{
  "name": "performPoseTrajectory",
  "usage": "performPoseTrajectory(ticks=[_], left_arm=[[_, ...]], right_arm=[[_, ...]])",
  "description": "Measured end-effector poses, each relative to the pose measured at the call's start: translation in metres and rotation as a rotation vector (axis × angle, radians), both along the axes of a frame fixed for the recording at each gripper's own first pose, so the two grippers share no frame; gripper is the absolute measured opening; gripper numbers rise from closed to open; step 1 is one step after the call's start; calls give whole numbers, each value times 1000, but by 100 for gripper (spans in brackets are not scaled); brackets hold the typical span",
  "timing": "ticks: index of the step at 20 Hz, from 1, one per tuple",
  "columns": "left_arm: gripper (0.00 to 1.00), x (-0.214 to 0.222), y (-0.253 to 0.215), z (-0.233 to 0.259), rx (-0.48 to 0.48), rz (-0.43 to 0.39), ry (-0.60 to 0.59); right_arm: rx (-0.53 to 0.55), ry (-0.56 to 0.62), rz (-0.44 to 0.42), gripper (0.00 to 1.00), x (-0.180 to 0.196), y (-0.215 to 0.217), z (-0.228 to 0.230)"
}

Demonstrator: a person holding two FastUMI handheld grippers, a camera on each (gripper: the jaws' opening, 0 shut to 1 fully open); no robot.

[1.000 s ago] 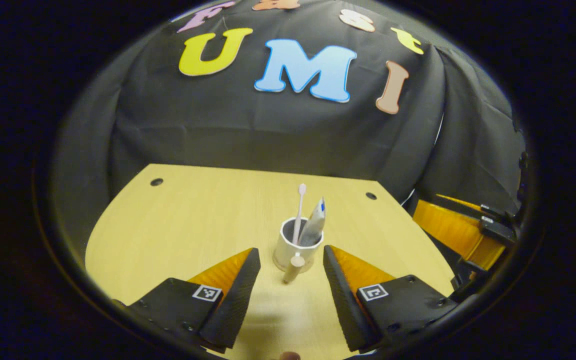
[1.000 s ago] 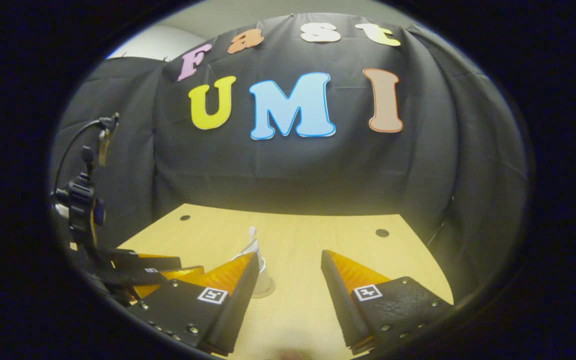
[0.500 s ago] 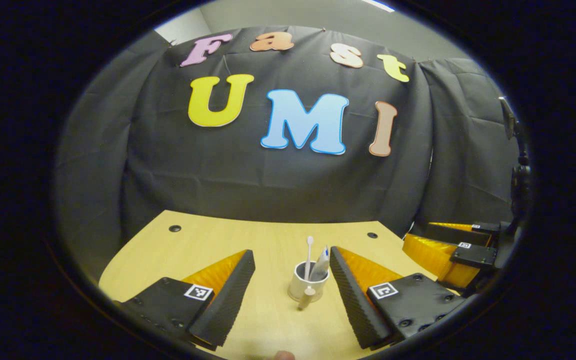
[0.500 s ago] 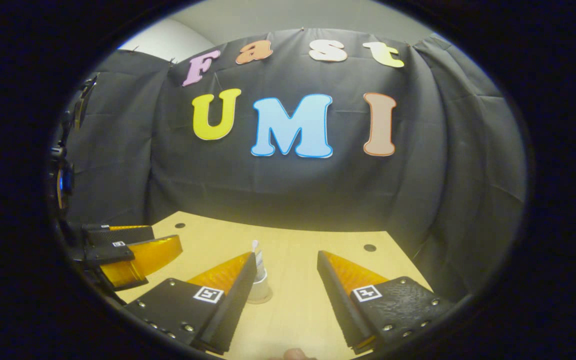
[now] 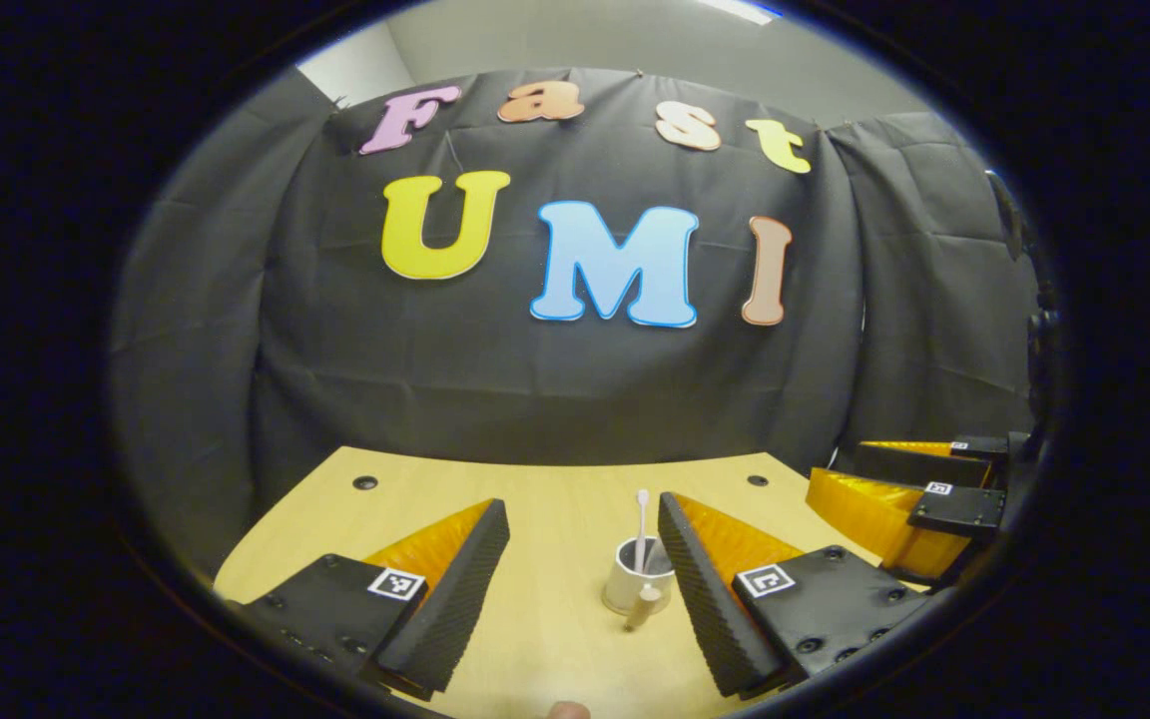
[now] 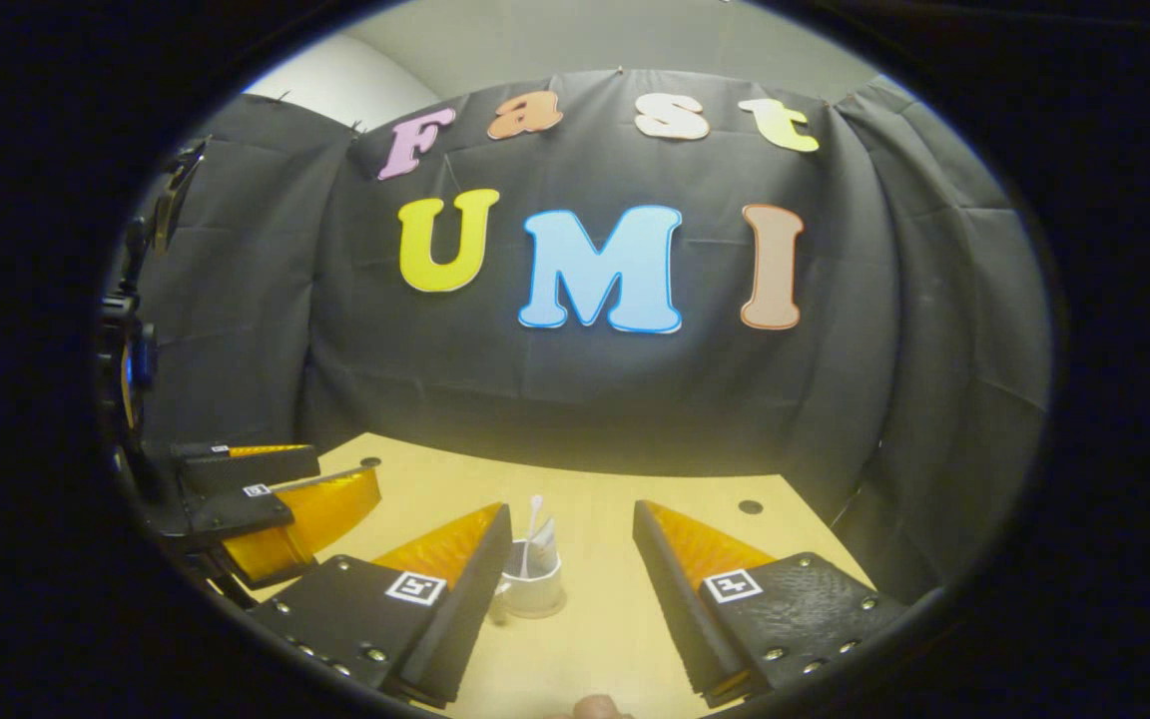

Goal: Put the toothbrush and toothpaste on the desktop into the cup, then pick up the cup and place it on the coaster on the desktop.

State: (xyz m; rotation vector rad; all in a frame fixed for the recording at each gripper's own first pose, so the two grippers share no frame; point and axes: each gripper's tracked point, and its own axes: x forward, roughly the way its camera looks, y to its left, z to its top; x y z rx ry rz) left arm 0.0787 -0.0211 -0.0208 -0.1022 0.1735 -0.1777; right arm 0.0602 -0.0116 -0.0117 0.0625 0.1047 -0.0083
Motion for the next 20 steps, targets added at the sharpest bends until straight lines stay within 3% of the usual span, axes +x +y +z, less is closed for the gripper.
performPoseTrajectory(ticks=[12,13,14,19,20], left_arm=[[100,-2,-2,12,27,16,-56],[94,-1,-3,11,28,18,-55],[100,-2,-4,11,27,20,-54],[100,-2,-4,14,28,24,-61],[94,-1,-4,15,32,28,-65]], right_arm=[[-6,-42,-24,79,-7,-7,13],[-1,-42,-20,79,-8,-8,13],[2,-42,-20,79,-7,-9,13],[8,-48,-17,79,-9,-13,12],[11,-55,-15,79,-11,-13,14]])
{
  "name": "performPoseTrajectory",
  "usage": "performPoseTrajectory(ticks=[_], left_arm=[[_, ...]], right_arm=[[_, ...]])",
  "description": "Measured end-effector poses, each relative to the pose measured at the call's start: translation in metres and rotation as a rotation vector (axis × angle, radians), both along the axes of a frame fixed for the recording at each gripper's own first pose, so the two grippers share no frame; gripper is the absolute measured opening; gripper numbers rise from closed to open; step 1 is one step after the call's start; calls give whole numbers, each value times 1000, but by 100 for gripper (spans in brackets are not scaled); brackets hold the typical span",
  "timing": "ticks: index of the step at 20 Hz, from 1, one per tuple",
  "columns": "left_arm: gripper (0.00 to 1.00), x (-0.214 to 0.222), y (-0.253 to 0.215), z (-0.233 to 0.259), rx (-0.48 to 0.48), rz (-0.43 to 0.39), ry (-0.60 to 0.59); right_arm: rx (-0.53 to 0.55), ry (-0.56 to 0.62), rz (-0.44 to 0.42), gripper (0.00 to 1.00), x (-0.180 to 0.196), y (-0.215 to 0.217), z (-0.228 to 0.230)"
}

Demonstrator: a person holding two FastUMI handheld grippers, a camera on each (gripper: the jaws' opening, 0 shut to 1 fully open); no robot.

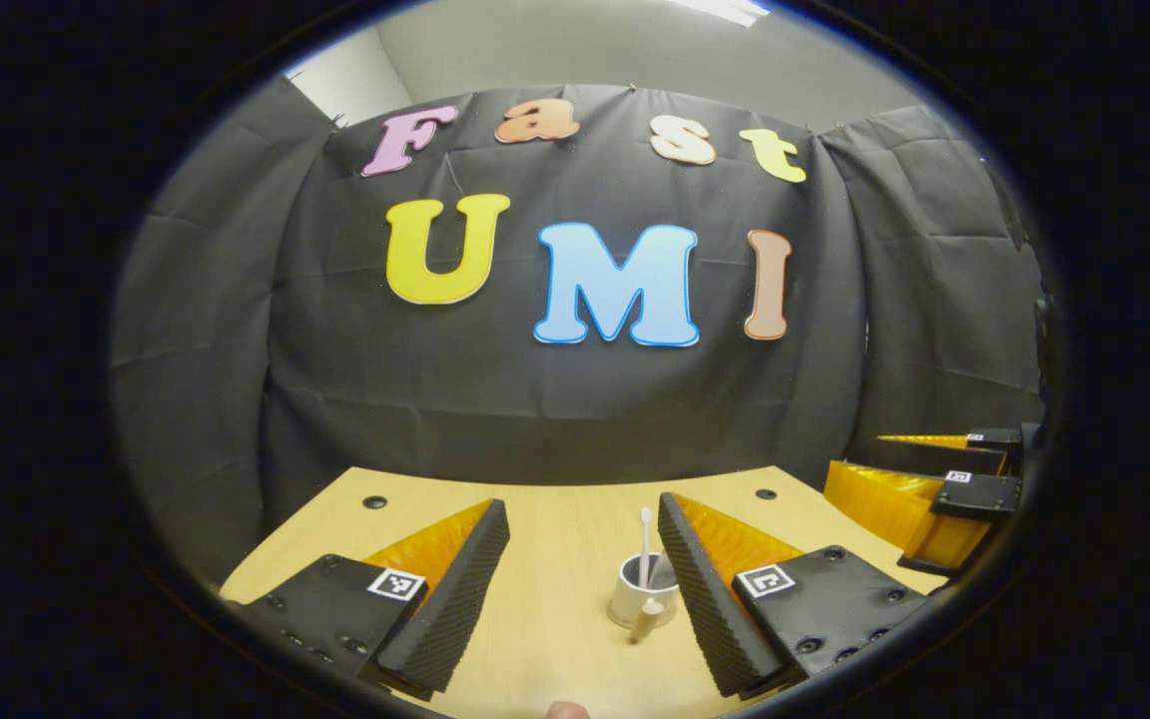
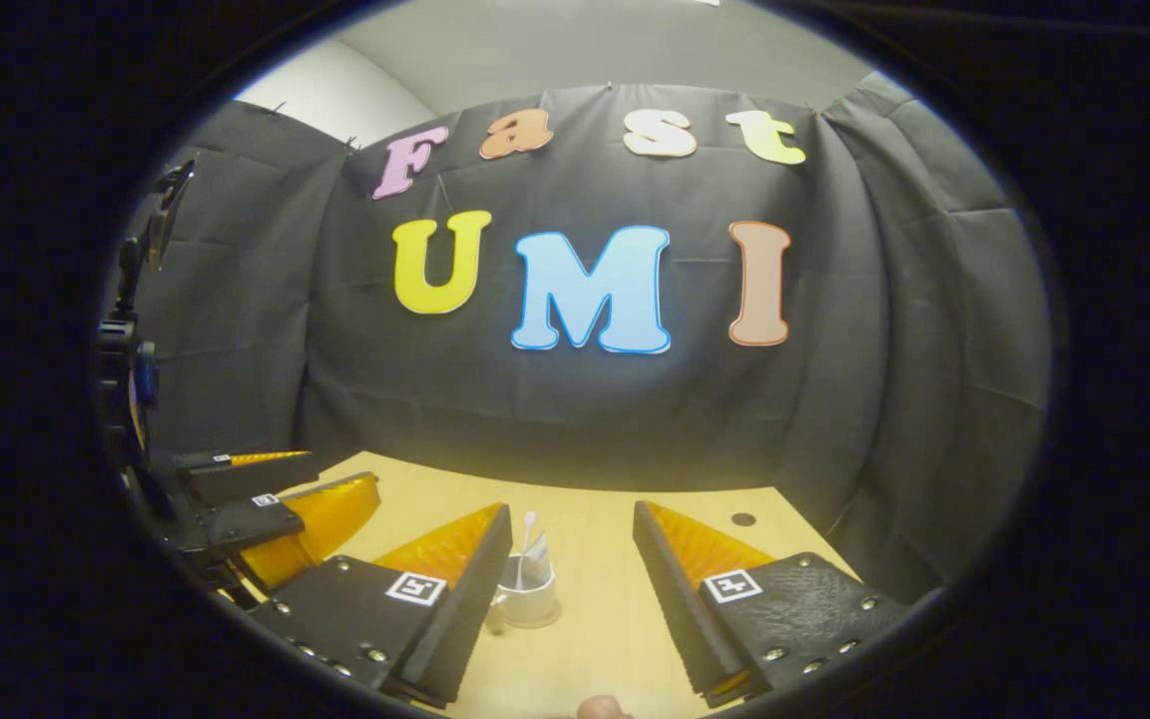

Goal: Put the toothbrush and toothpaste on the desktop into the cup, then pick up the cup and place it on the coaster on the desktop.

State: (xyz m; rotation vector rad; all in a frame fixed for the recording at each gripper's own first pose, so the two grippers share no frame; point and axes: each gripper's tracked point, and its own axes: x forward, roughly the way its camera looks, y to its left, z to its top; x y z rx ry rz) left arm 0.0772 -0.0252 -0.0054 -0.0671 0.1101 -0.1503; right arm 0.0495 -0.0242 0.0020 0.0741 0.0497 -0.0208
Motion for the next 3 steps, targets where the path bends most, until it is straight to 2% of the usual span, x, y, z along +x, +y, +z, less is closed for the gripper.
performPoseTrajectory(ticks=[3], left_arm=[[100,0,0,2,5,6,-4]], right_arm=[[4,-14,7,79,0,1,2]])
